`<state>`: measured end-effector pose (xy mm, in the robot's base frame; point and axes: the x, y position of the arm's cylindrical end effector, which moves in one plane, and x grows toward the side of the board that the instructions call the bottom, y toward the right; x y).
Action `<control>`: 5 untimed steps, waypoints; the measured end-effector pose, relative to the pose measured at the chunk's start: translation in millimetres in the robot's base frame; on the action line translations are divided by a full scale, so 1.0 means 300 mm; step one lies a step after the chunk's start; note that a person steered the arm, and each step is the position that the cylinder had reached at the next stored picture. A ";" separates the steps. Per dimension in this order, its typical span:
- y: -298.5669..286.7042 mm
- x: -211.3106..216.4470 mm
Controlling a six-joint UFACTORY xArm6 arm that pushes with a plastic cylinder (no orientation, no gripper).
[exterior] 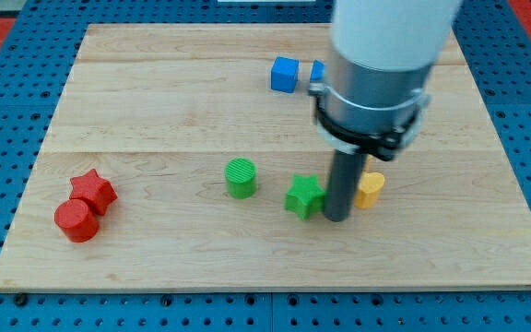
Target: Move the green circle to the top left corner of the board
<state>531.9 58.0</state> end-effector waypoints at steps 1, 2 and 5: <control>-0.219 -0.133; -0.454 -0.327; -0.696 -0.327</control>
<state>433.8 -150.7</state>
